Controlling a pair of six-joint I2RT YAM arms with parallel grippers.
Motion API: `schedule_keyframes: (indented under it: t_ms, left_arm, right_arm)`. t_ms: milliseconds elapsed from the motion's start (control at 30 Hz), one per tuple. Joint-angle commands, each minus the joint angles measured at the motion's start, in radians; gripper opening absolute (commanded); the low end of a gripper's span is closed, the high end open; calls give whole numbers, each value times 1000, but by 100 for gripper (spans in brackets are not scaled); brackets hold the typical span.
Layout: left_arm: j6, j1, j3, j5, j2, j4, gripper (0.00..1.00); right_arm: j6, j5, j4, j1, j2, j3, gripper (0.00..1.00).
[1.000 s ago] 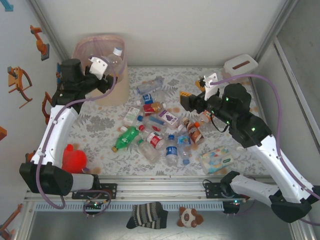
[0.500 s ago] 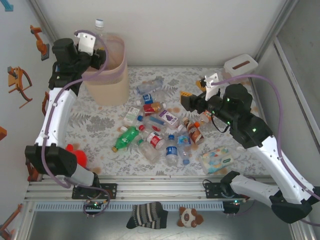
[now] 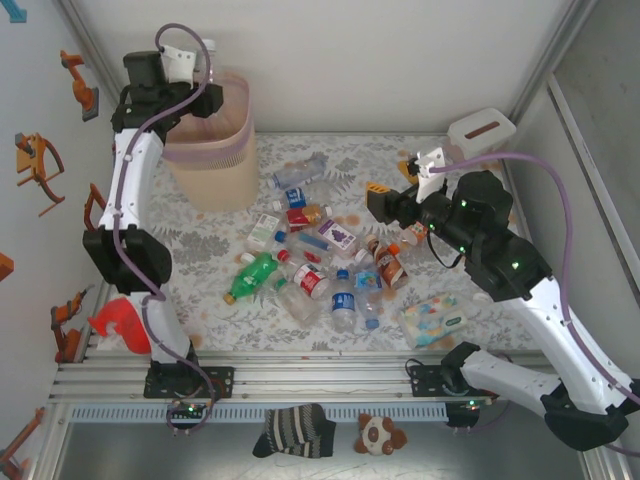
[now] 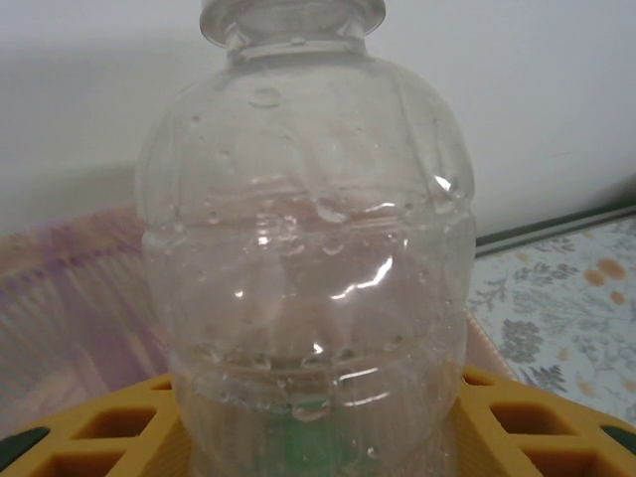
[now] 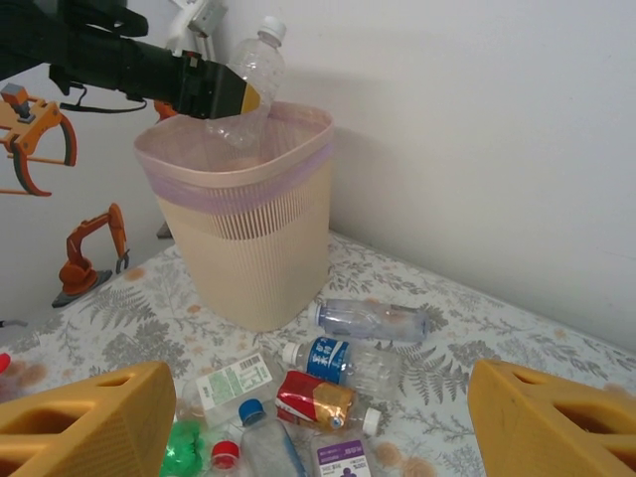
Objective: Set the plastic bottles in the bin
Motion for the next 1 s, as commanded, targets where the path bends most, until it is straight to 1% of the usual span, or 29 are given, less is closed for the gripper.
schedule_keyframes:
  t_ms: [0, 67, 133, 400, 533, 667, 833, 967]
  left_arm:
    - [-105, 17, 125, 99, 78, -163, 48]
    - [-138, 22, 196, 116, 135, -219, 48]
    - [-164, 28, 232, 134, 174, -246, 48]
    - [-208, 39, 248, 128, 250, -319, 47]
    - [-190, 39, 248, 157, 283, -374, 46]
    - [-148, 39, 250, 159, 312, -432, 46]
    - [-102, 38, 247, 142, 339, -476, 50]
    - [-101, 37, 250, 145, 373, -490, 53]
  right_arm:
    - [-14, 24, -2, 3, -19, 15, 77]
    - [-13, 27, -5, 2, -21, 14, 76]
    - [-12, 28, -9, 3, -20, 16, 76]
    - [-12, 42, -21, 3, -29, 15, 76]
    - [-10, 42, -20, 3, -25, 17, 76]
    - [-6, 36, -18, 3, -21, 20, 77]
    - [-7, 37, -18, 3, -20, 20, 76]
    - [-9, 38, -19, 3, -19, 21, 76]
